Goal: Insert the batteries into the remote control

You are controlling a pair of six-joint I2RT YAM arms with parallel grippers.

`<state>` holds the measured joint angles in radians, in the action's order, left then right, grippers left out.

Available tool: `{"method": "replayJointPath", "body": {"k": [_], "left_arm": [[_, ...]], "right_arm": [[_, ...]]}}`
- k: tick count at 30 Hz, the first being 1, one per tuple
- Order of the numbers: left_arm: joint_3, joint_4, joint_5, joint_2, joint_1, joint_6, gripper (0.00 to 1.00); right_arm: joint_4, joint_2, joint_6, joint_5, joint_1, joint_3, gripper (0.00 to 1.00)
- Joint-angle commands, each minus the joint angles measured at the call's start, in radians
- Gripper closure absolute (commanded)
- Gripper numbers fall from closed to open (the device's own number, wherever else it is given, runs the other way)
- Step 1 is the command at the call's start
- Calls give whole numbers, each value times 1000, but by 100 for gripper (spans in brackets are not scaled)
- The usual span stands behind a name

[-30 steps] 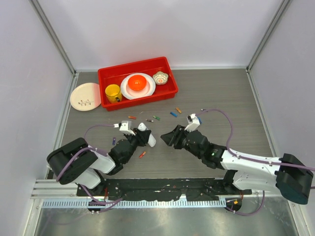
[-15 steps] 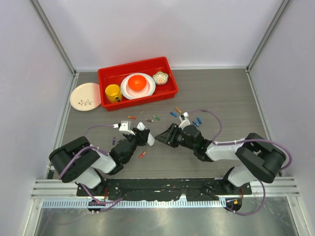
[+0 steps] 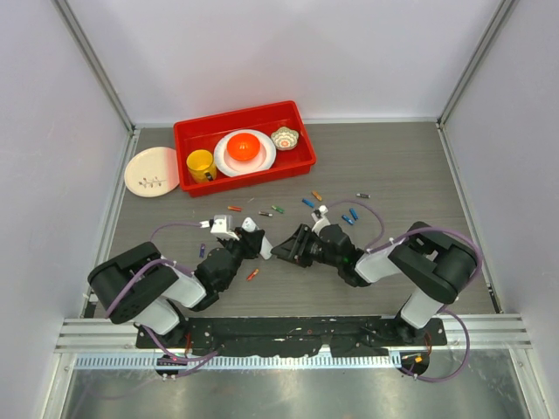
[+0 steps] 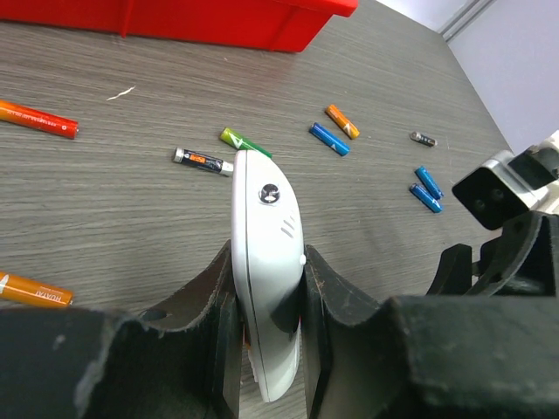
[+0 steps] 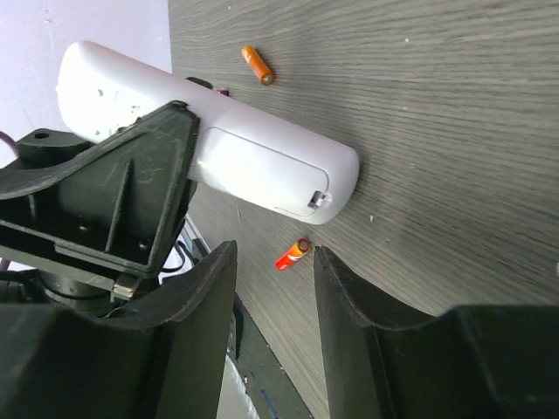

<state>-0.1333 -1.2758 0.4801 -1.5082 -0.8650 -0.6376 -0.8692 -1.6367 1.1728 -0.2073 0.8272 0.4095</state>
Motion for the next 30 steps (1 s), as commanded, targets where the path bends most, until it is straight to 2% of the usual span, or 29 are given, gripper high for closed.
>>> {"method": "replayJointPath", "body": {"k": [1,13,30], "left_arm": [[6,-270,40,-7,-6,30,100],[15,-270,57,-9,-25,36,100],[18,-270,61,-10,-40,36,100]], "right_arm": [[-91,-26,16,-17,0,29,54],[-185,-130,68,-21,0,41,57],[-246,-195,103,-27,0,51,61]]}}
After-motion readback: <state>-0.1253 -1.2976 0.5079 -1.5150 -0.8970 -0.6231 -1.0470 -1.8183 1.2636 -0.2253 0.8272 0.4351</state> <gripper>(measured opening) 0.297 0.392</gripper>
